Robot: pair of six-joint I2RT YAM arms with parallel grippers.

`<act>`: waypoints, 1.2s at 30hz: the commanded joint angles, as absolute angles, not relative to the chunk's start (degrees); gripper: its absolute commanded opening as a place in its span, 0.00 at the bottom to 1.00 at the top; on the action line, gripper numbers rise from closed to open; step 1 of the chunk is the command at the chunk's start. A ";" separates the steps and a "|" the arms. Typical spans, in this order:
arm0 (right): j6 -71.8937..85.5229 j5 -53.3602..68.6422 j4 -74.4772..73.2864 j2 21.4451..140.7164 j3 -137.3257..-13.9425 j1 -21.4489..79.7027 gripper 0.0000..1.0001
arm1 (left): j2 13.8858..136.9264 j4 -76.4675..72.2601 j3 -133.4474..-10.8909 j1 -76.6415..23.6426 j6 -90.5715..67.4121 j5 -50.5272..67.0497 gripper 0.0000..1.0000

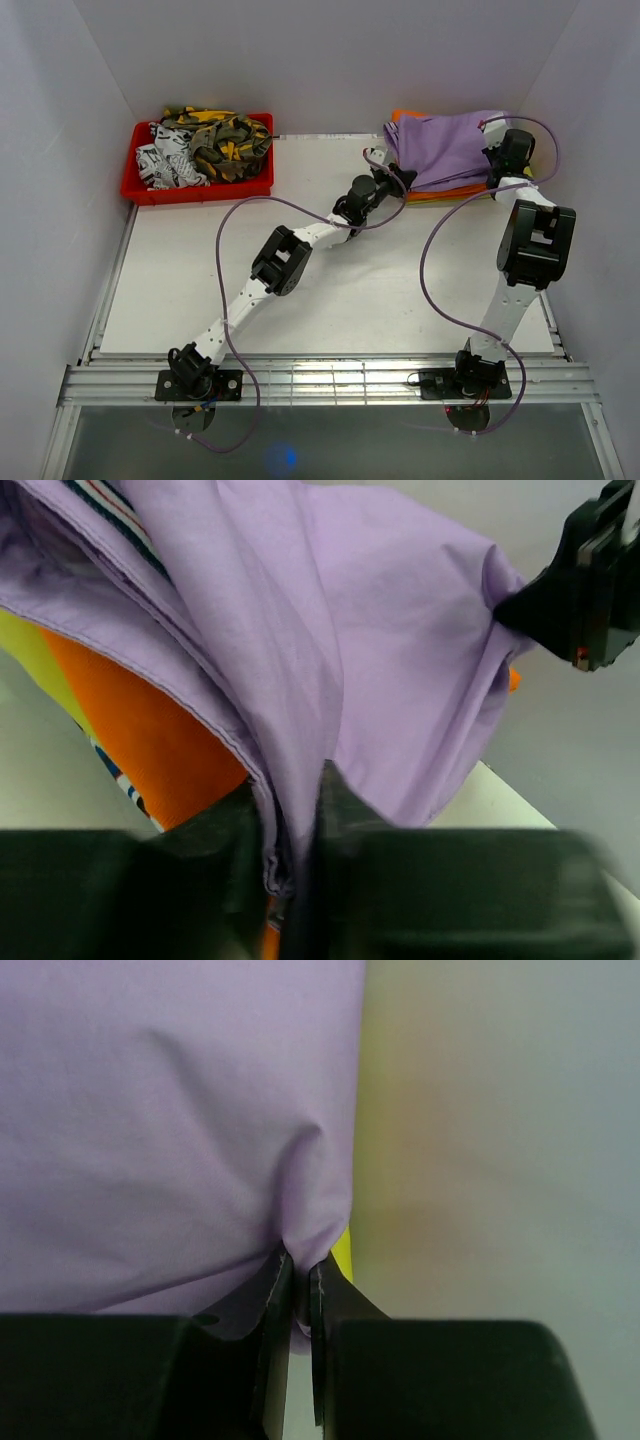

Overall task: Fold and stack the trousers
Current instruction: Neatly place the folded trousers to the corner

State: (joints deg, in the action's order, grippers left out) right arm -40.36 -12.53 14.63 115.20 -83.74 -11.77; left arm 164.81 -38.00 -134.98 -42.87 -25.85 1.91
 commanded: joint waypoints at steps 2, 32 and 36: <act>-45.08 -19.51 25.14 116.10 -86.31 -13.89 0.09 | 163.22 -40.87 -135.80 -39.55 -22.15 -2.46 0.51; -22.15 32.77 -39.19 85.80 -89.24 -11.96 0.90 | 103.75 42.33 -103.59 -5.63 -6.61 31.73 0.98; -21.97 33.05 -41.83 80.34 -79.30 -11.16 0.90 | 91.25 44.29 -87.59 -3.43 -1.68 27.88 0.98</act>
